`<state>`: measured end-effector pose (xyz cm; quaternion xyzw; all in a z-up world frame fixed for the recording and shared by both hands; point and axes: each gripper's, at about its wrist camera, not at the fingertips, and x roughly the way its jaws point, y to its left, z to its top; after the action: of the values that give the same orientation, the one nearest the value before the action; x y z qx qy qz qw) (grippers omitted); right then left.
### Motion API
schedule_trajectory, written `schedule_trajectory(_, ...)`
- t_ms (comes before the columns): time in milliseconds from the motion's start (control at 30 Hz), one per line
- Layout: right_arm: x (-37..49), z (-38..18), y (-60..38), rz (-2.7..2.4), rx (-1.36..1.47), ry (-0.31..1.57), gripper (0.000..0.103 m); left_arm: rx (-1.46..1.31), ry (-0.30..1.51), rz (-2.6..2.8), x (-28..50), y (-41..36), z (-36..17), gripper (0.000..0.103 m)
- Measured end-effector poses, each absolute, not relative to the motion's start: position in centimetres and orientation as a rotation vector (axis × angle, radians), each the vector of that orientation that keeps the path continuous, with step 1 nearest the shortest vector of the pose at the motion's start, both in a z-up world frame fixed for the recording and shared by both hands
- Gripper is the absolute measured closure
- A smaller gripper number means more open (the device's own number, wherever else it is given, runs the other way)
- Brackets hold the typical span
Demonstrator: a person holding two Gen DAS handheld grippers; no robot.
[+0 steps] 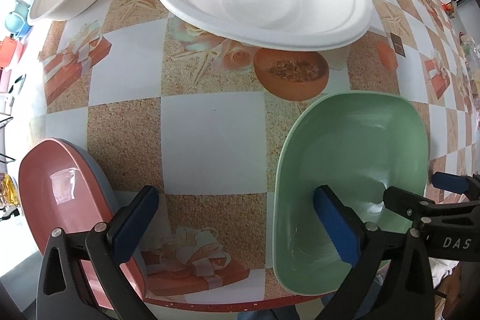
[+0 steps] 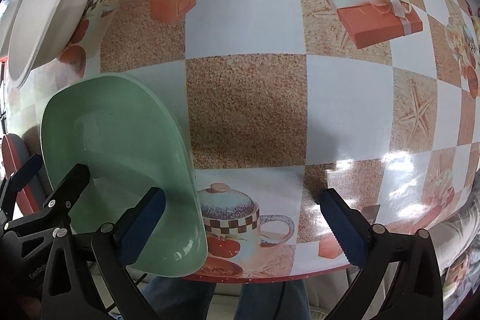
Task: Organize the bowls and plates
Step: 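Lift the green plate with both grippers and carry it onto the pink plate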
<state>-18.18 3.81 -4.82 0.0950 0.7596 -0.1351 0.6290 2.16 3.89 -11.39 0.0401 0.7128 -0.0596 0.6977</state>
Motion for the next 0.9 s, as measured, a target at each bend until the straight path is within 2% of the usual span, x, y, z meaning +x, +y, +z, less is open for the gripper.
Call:
schedule_trajectory(367,-17.7,-5.1,3.4,-0.308,0.229,1.782,0.000,0.093,1.621,-0.121,2.6,4.3,-11.7,0.000)
schedule_trajectory(500,-17.7,-5.1,3.4,-0.311,0.224,1.775,0.002,0.114,1.633,-0.124,2.8,4.1,-11.8,0.003)
schedule_trajectory(700,-18.0,-4.2,4.2,-0.292,0.205,1.763,0.017,0.159,1.638,-0.164,2.8,2.8,-11.4,0.016)
schedule_trajectory(800,-18.0,-3.7,5.4,-0.252,0.161,1.747,0.034,0.159,1.643,-0.192,2.7,2.0,-11.1,0.026)
schedule_trajectory(867,-17.9,-3.4,6.2,-0.217,0.142,1.739,0.050,0.168,1.640,-0.198,2.6,1.5,-11.0,0.031)
schedule_trajectory(900,-17.9,-3.3,6.5,-0.201,0.141,1.739,0.053,0.166,1.640,-0.208,2.5,1.2,-10.9,0.036)
